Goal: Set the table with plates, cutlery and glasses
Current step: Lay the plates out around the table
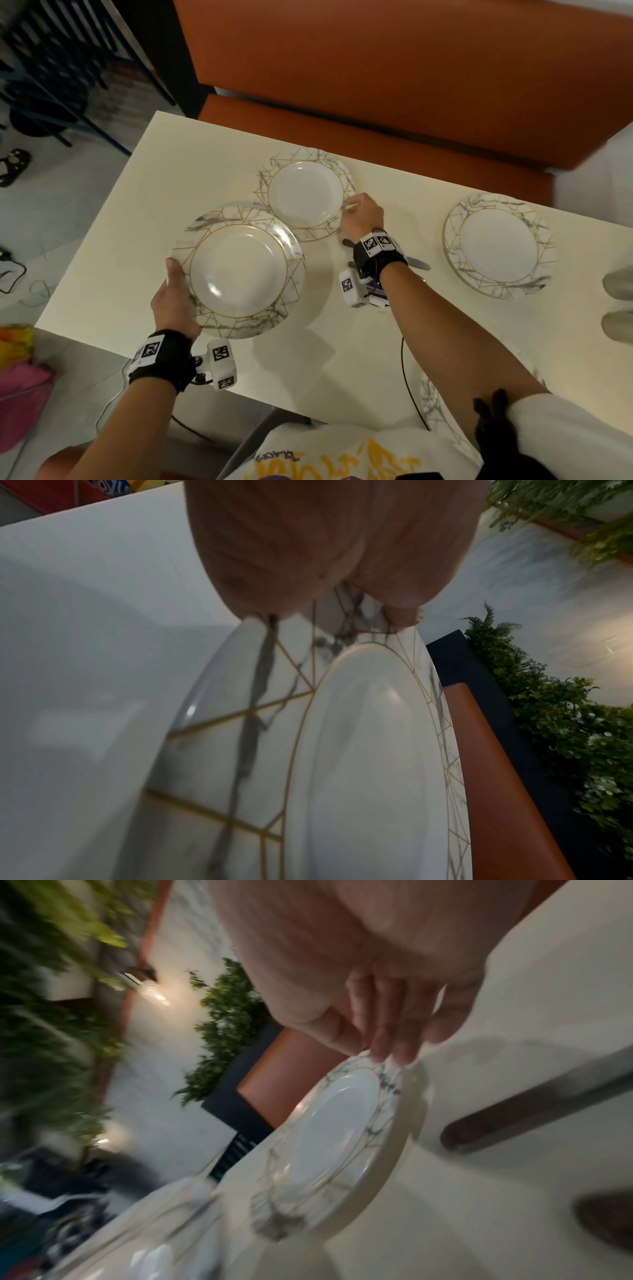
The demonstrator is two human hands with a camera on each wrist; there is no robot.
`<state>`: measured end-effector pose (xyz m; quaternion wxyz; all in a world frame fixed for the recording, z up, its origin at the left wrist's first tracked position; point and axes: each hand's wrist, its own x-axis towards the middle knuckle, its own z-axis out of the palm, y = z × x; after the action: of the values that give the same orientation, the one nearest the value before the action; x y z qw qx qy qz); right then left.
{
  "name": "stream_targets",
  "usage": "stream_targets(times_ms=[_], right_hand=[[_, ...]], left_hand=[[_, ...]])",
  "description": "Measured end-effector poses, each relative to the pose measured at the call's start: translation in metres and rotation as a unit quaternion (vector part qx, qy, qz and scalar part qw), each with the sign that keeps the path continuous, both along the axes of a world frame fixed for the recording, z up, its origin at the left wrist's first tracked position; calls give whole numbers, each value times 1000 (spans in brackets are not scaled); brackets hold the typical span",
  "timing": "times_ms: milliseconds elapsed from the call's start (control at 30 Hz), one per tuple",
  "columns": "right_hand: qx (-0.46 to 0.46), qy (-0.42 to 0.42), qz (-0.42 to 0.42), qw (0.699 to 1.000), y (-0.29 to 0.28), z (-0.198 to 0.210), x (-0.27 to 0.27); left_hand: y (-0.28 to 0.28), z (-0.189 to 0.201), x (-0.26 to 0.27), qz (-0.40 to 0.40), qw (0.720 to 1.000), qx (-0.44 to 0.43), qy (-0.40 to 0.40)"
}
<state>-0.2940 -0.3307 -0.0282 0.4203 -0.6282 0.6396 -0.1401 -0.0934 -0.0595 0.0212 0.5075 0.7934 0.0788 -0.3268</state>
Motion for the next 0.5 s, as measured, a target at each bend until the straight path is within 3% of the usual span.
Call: stream_targets(times_ms=[100, 200, 300, 400, 500], right_hand=[[-10, -54, 71, 996, 45, 9, 1], [17, -70, 145, 987, 88, 4, 4], [28, -39, 151, 987, 122, -6, 0], [36, -21, 123, 992, 150, -15, -12], [45, -15, 100, 994, 174, -21, -23]], left_hand=[[2, -6, 2, -40, 999, 21, 0], [5, -15, 10, -44, 997, 9, 66], [12, -32, 20, -50, 986, -52, 152], [15, -43, 23, -83, 990, -36, 110], [26, -60, 33, -171, 984, 10, 53]])
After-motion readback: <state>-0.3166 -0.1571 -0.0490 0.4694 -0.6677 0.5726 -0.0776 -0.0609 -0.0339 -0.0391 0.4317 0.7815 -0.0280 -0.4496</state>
